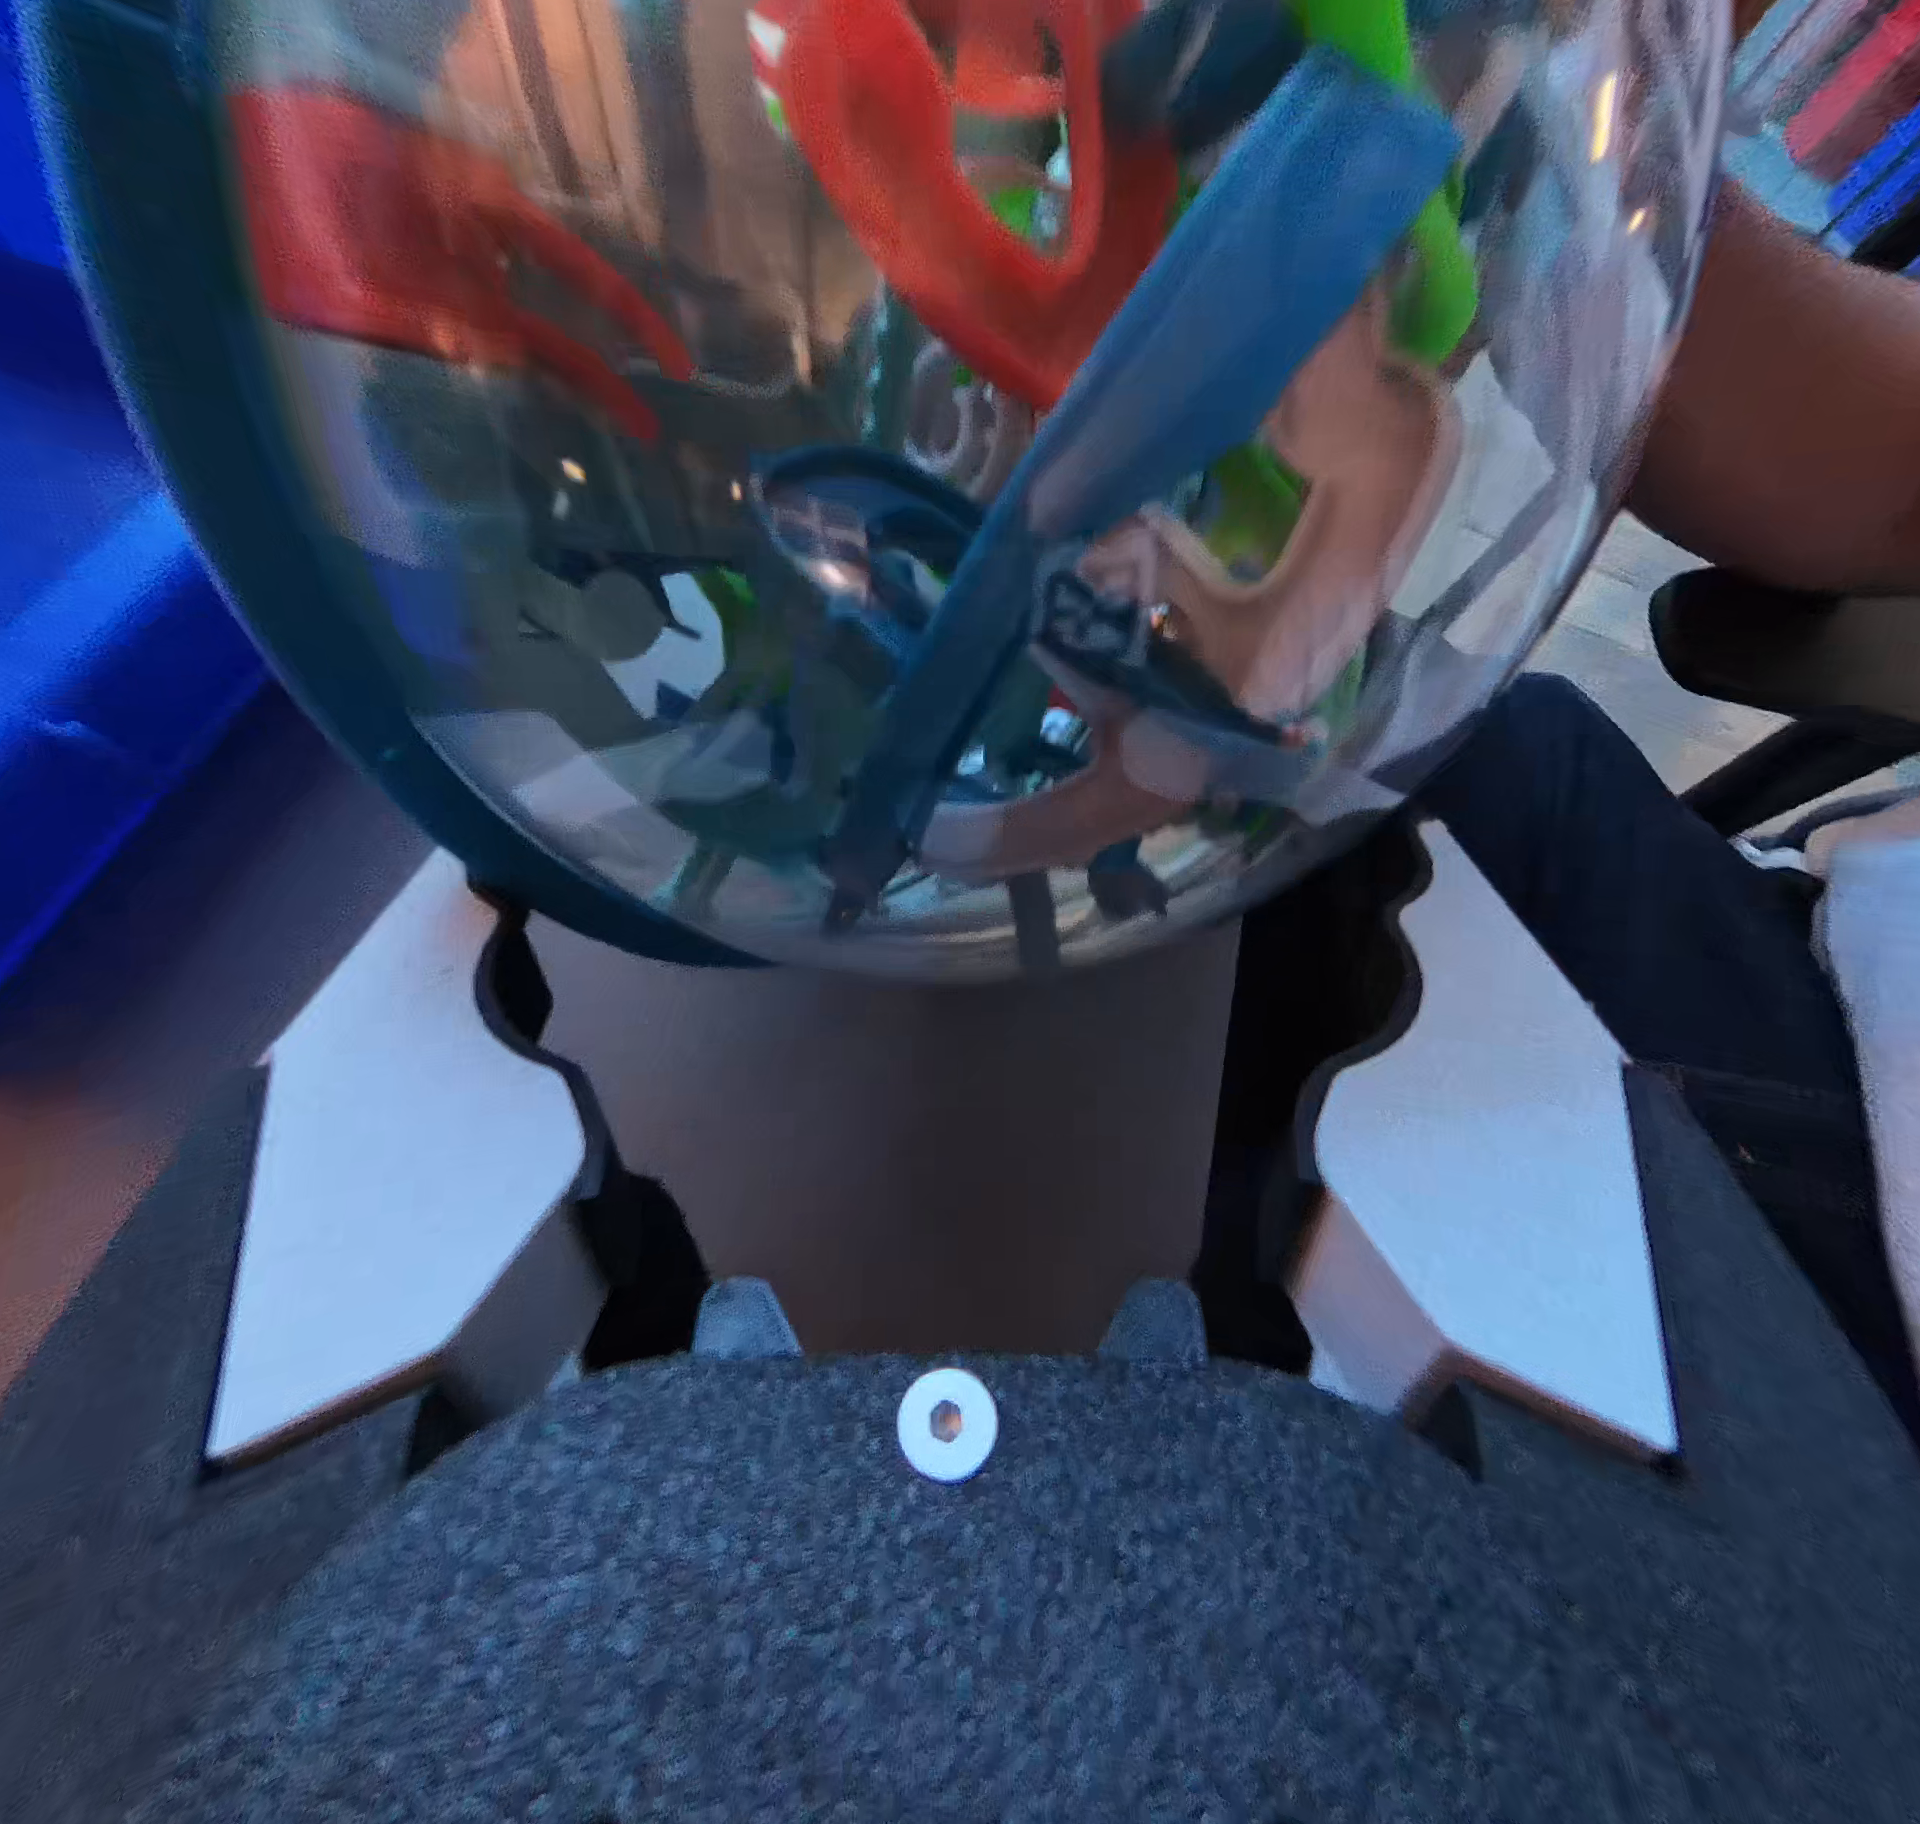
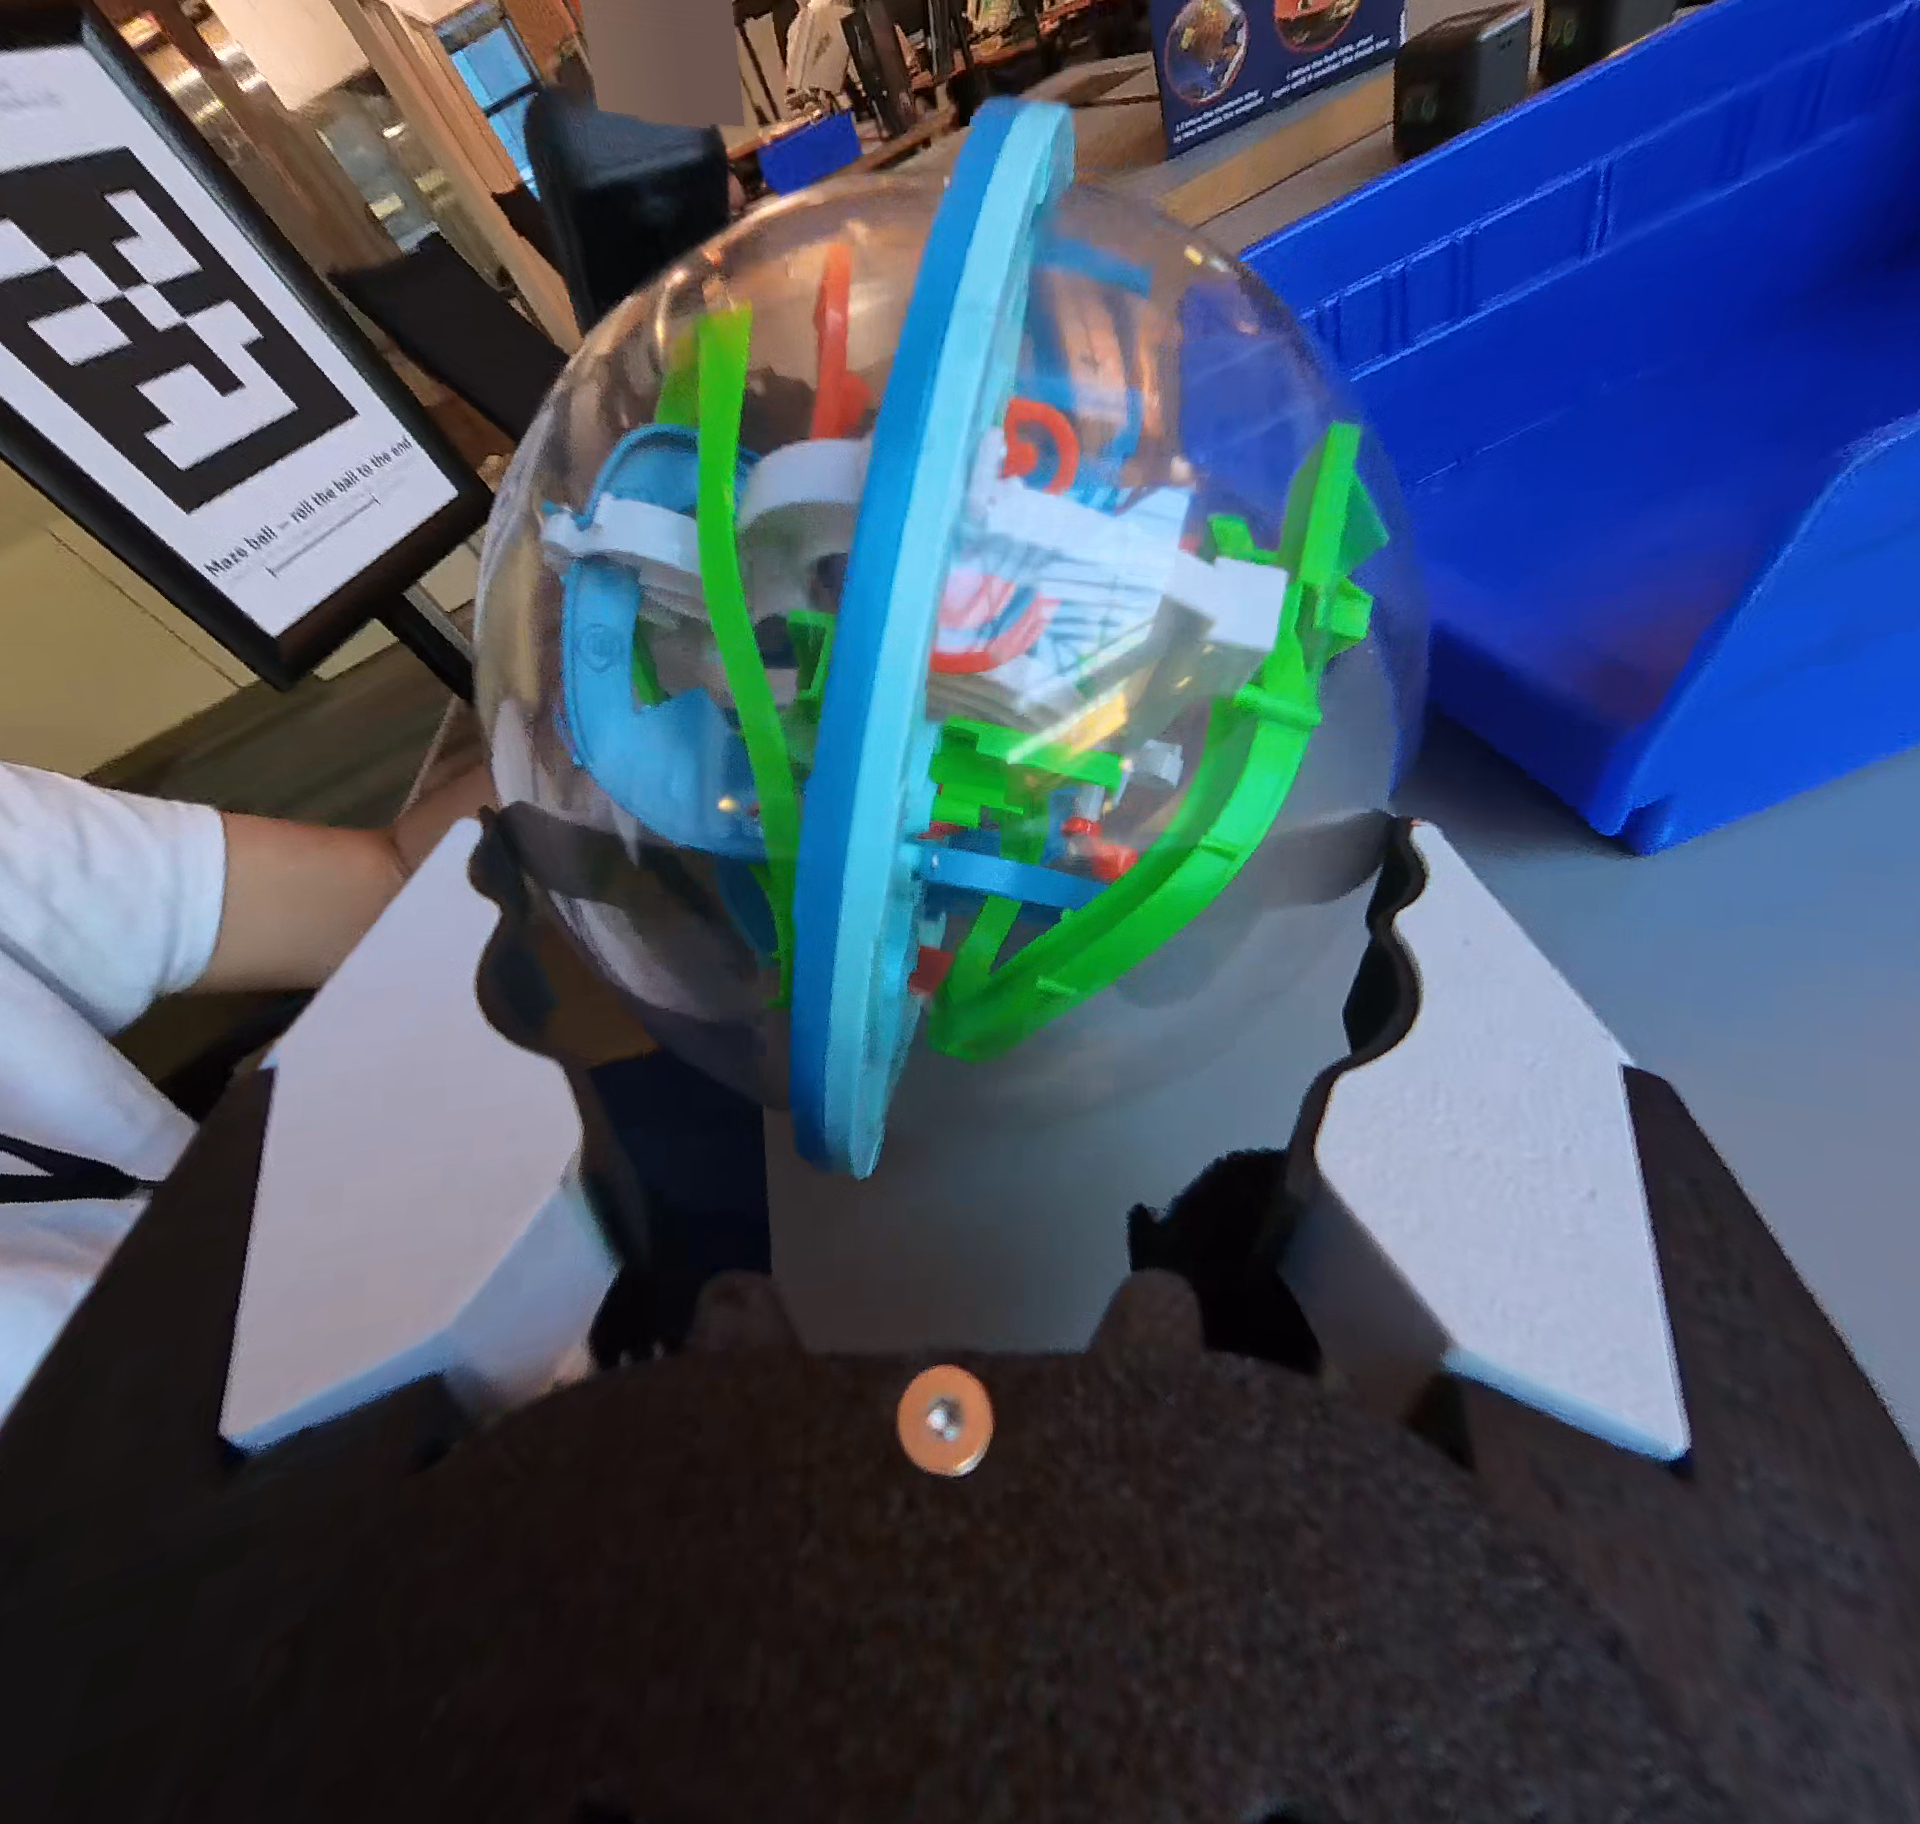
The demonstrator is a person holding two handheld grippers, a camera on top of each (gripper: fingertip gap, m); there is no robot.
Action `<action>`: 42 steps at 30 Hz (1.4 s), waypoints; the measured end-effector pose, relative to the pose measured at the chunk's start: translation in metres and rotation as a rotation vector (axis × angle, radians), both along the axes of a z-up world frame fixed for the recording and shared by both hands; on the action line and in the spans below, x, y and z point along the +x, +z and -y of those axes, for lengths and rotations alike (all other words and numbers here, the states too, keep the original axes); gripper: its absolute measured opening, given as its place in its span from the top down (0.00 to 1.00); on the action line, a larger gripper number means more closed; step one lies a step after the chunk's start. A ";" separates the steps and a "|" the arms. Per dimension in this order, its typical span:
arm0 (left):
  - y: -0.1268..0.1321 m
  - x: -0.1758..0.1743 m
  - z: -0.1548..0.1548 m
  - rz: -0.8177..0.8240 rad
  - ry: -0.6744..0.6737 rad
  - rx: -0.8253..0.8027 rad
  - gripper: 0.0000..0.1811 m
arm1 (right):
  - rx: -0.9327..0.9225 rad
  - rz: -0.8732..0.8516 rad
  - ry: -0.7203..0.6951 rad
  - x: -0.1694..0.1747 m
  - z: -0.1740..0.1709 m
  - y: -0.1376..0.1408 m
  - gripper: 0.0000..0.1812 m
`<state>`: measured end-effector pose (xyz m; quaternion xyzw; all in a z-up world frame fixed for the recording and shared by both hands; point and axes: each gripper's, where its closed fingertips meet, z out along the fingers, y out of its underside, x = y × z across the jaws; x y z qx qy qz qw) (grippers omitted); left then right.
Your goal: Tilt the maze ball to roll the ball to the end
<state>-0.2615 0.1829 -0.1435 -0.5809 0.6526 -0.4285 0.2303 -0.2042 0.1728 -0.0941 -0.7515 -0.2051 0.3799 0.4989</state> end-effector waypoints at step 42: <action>0.012 -0.003 0.022 0.071 -0.154 -0.262 0.14 | 0.006 0.093 -0.026 -0.014 0.014 0.012 0.15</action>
